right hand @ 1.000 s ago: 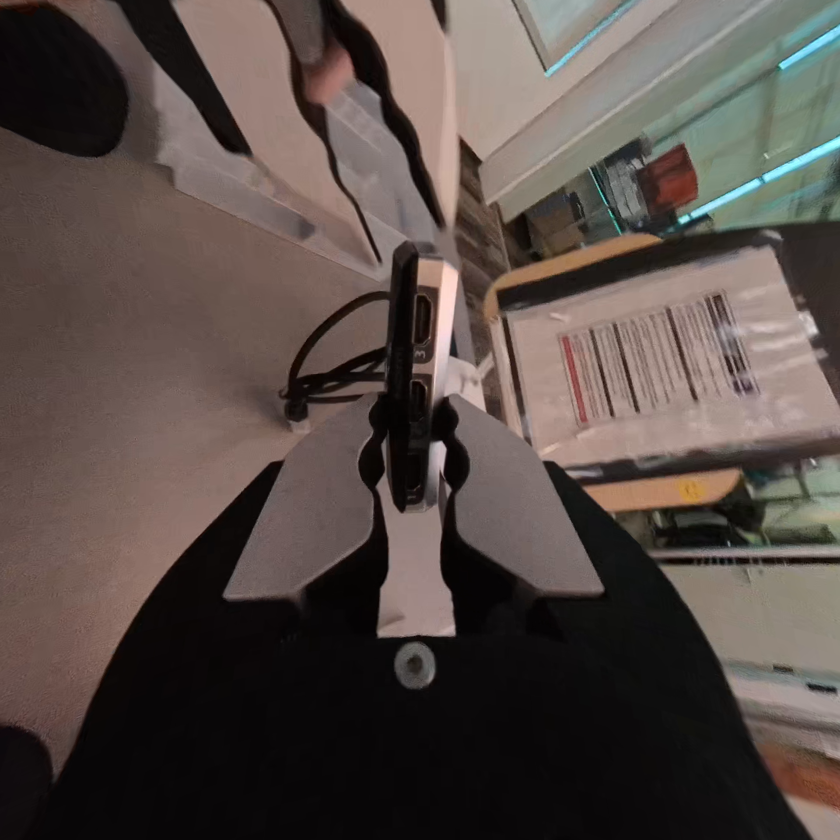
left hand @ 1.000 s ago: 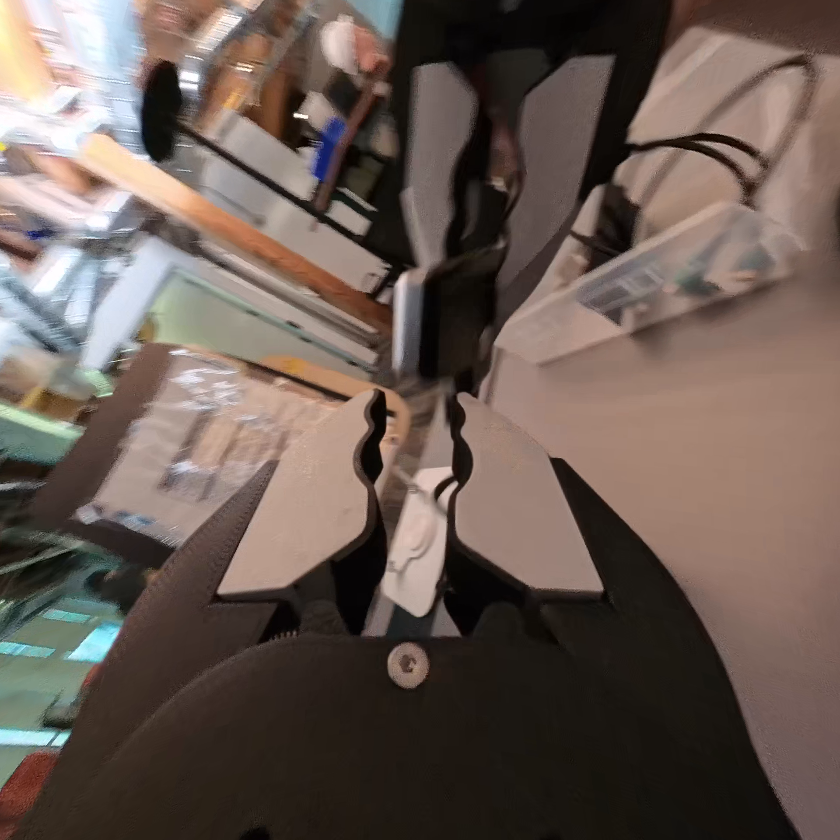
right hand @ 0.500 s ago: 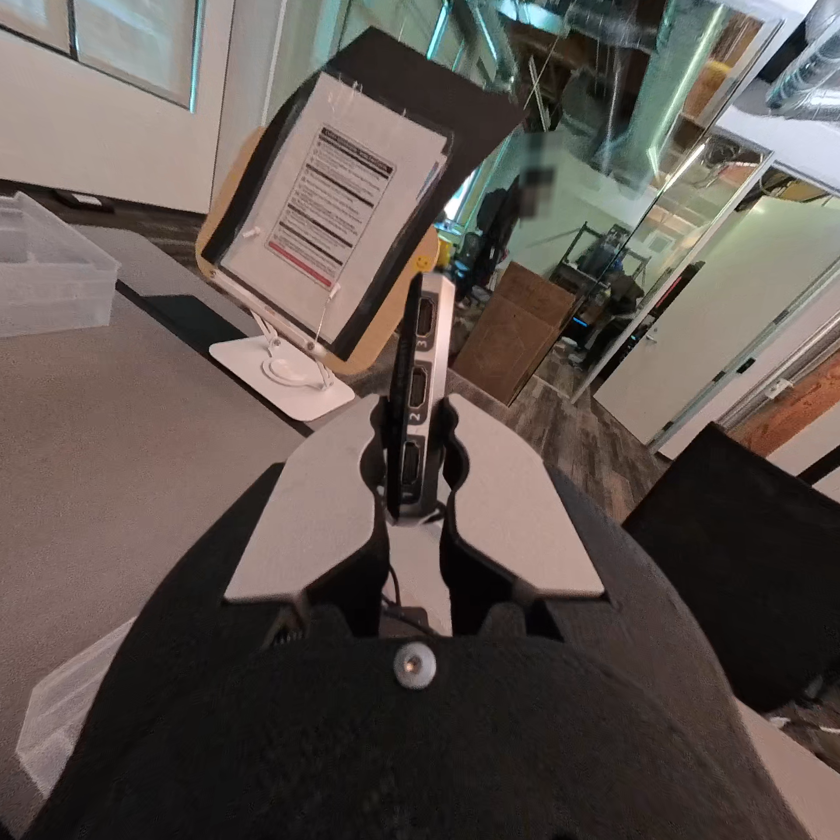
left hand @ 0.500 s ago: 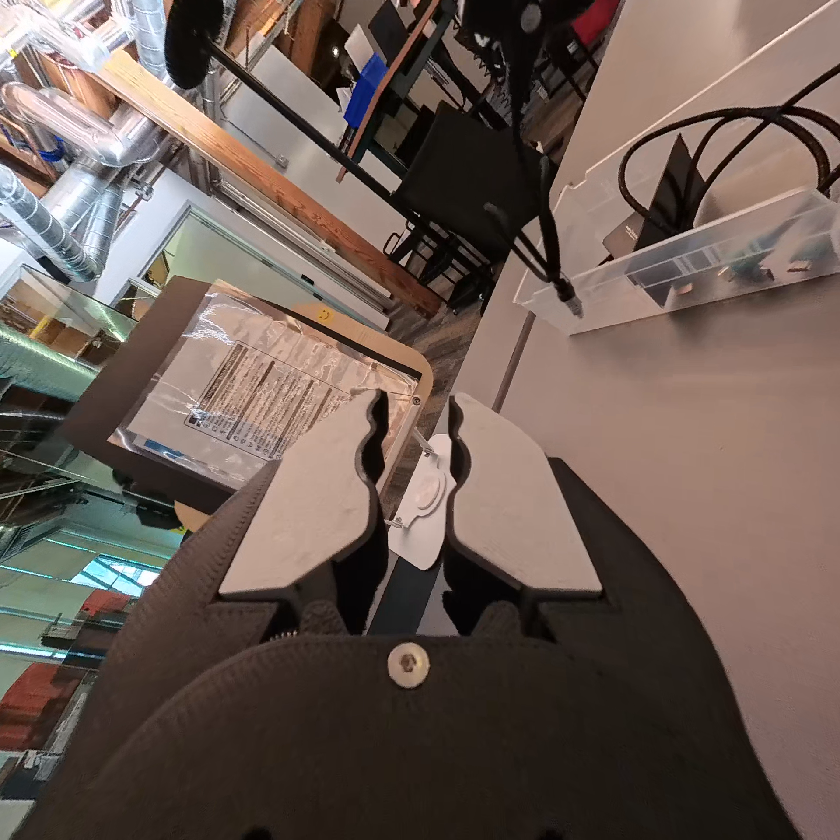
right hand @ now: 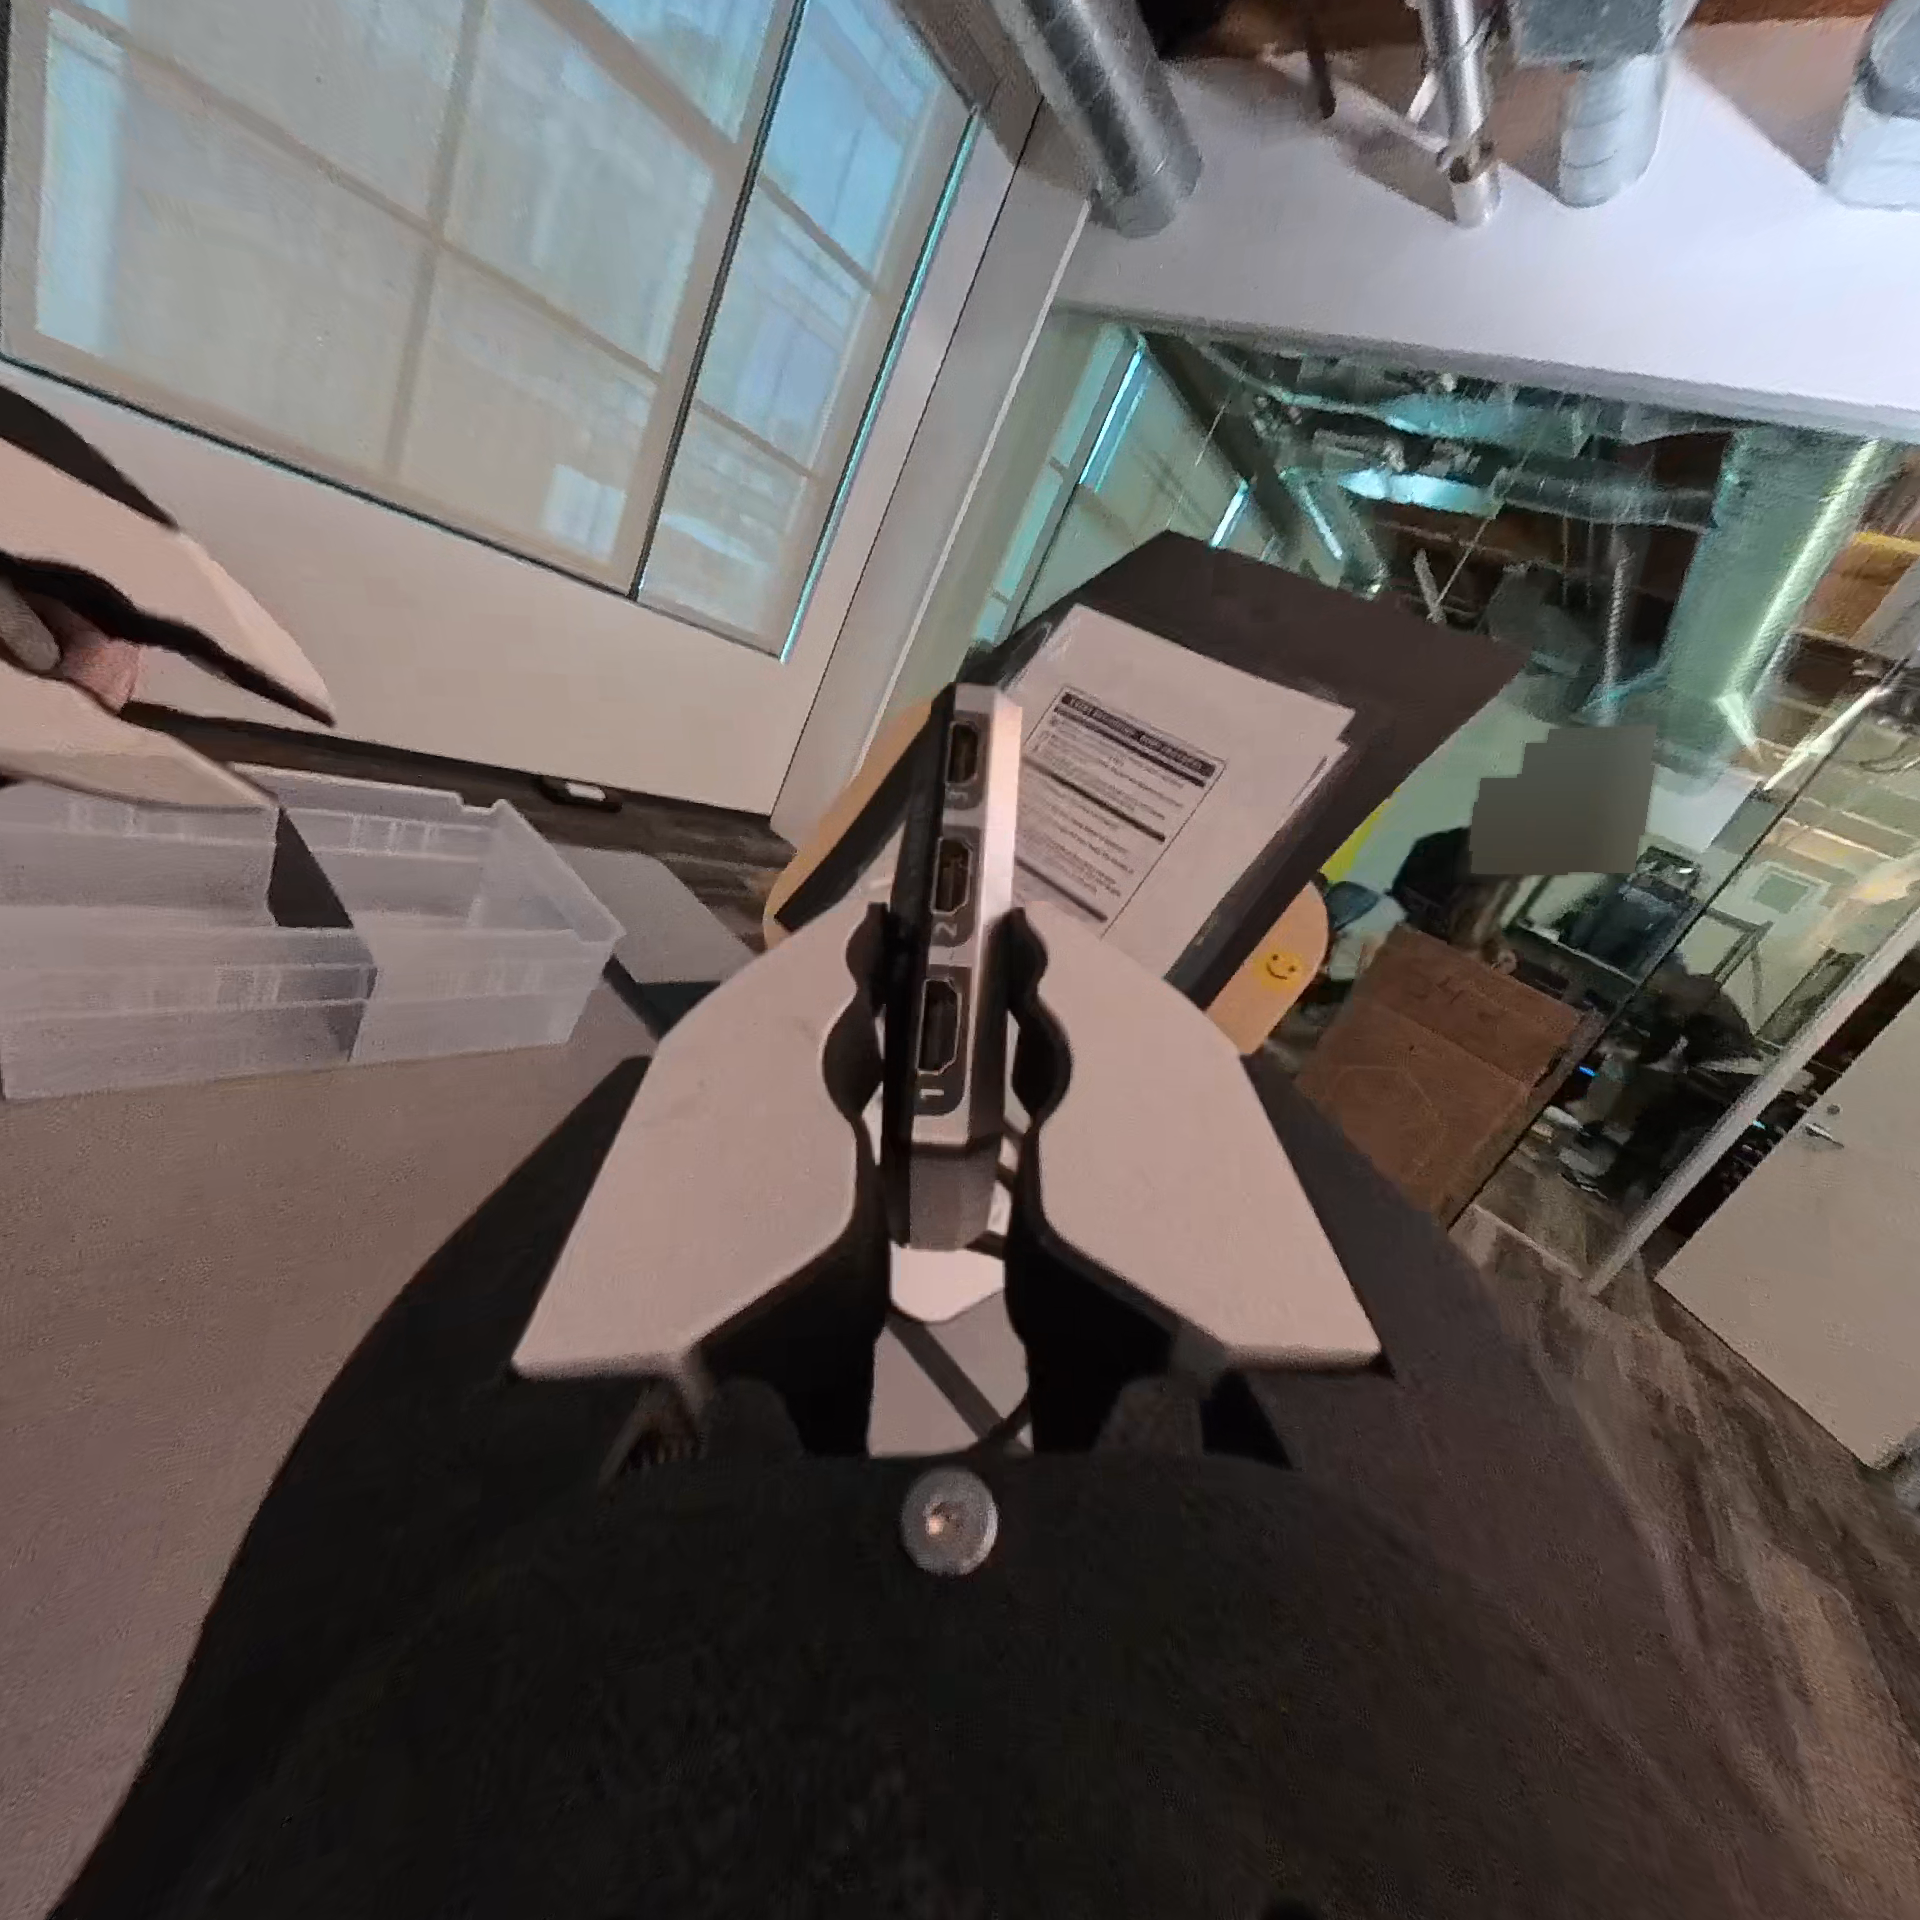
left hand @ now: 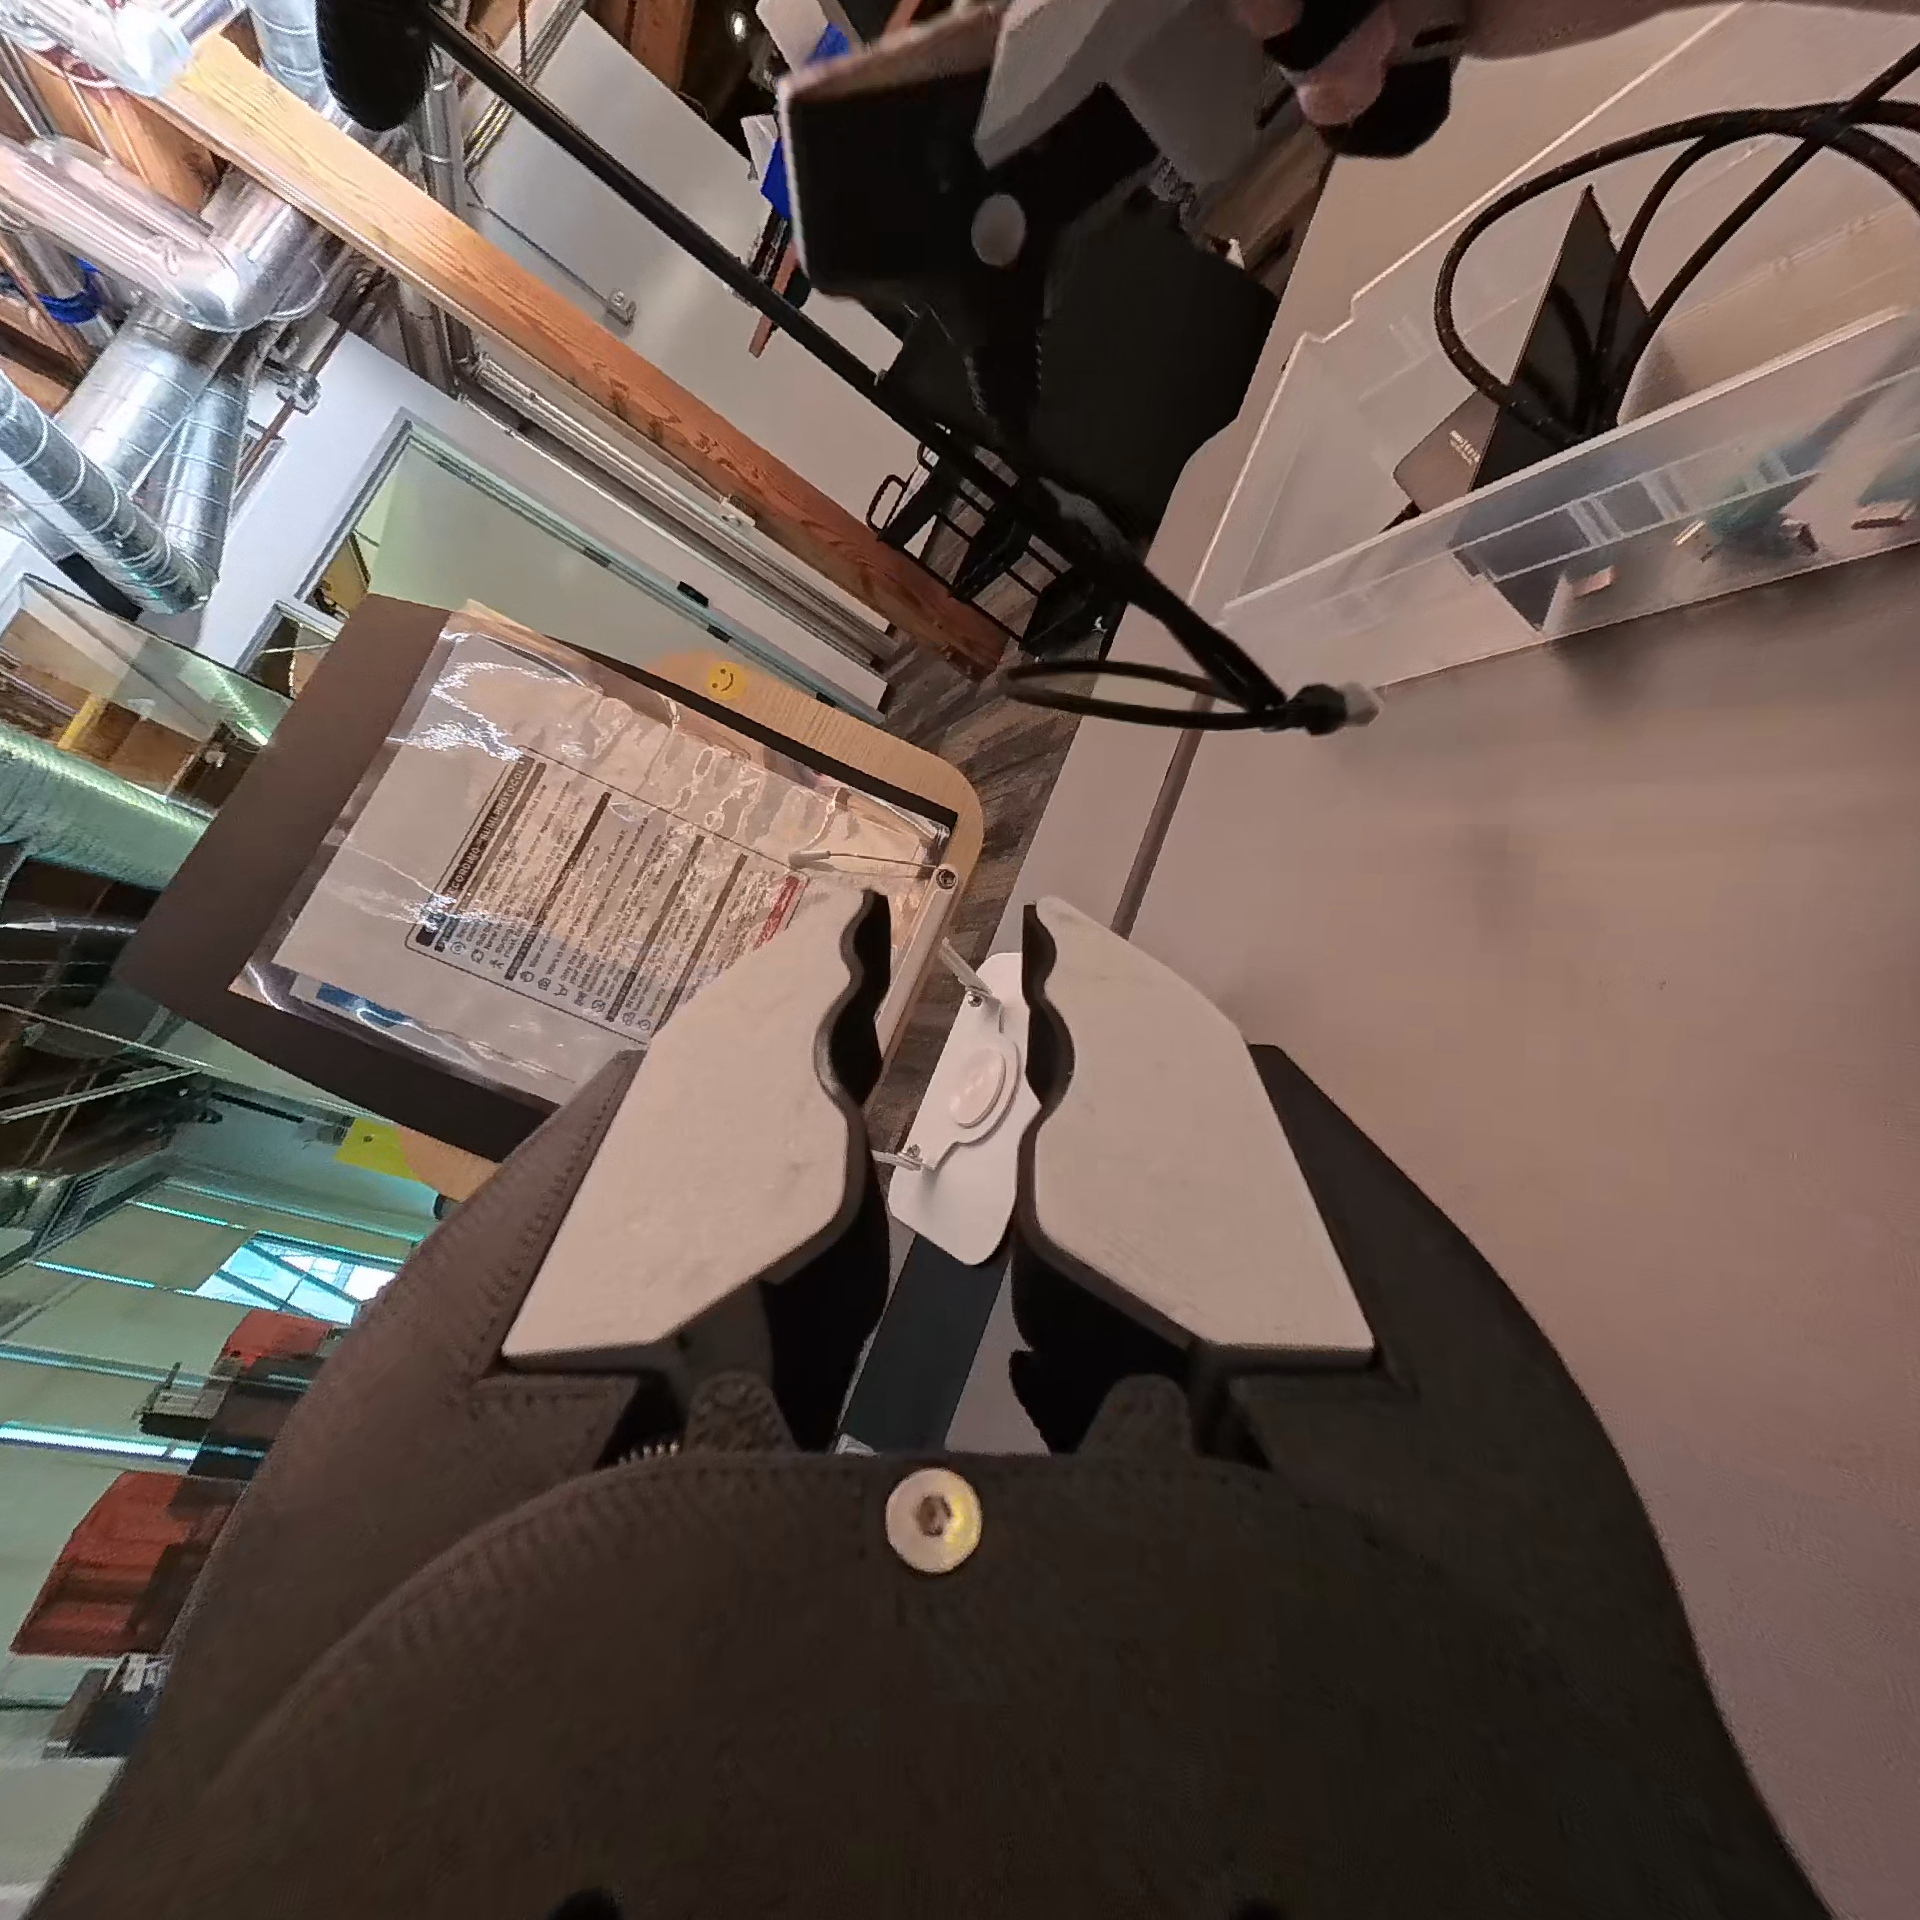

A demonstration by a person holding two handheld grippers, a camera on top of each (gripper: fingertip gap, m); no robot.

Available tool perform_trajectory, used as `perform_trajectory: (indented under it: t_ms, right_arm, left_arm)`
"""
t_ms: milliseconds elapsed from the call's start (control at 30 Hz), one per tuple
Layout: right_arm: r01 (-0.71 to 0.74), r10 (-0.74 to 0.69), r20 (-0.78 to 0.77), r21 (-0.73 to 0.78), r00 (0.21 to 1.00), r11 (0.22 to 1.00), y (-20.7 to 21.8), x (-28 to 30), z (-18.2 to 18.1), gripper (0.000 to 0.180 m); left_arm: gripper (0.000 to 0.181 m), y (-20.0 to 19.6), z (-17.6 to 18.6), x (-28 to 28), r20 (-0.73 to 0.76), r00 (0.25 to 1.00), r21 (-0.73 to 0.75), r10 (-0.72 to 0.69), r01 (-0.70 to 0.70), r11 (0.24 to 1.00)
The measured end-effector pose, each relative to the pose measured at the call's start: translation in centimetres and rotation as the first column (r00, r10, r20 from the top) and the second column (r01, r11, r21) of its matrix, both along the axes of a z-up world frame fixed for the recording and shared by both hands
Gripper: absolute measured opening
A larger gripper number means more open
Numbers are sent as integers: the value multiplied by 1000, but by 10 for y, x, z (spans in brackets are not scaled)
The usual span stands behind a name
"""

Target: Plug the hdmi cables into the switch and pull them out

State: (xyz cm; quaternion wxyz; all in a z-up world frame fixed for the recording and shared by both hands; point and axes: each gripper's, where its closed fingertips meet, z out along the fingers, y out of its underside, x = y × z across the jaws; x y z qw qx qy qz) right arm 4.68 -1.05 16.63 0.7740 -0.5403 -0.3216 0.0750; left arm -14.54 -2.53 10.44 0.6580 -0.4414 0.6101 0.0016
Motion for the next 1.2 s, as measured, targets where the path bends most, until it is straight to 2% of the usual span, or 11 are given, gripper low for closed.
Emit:
perform_trajectory:
  t_ms: [133,300,433,533,600,667,800,967,1033,1133,1200]
  right_arm:
    - [190,-173,-134,131,976,973,-15,48,31,22]
    - [417,-404,-118,111,907,902,-31,117,33,22]
    - [563,-539,164,-196,826,803,15,162,-50,22]
    - [490,-423,248,-423,872,763,38,160,-111,21]
    - [494,-394,300,-574,869,652,45,160,-146,22]
    - [425,-401,234,-755,886,499,49,157,-175,22]
    - [226,-427,82,-927,900,299,51,148,-217,24]
    - [144,-430,4,-945,903,293,55,148,-225,24]
    - [124,-423,-34,-932,906,340,64,147,-226,23]
    - [130,-467,-58,-924,882,360,79,152,-232,23]
    - [205,-451,18,-906,892,370,80,156,-230,32]
  left_arm:
    - [23,1,1,-2,0,1000,2,4,-4,1000]
    - [22,-1,1,-1,7,1000,-2,-3,3,1000]
    - [22,0,-6,3,-17,1000,-7,-2,2,1000]
    - [22,0,-9,6,-34,999,-4,-2,2,1000]
    - [22,0,-10,7,-37,999,-6,-2,2,1000]
    - [21,0,-11,7,-38,999,-10,-5,4,1000]
    - [21,1,-14,8,-54,999,-14,-2,1,1000]
    - [20,0,-17,10,-65,998,-17,-9,8,1000]
    - [20,0,-18,11,-69,998,-20,-9,8,1000]
    - [20,2,-20,11,-78,997,-18,-4,3,1000]
    - [20,3,-19,9,-76,997,-18,3,-5,1000]
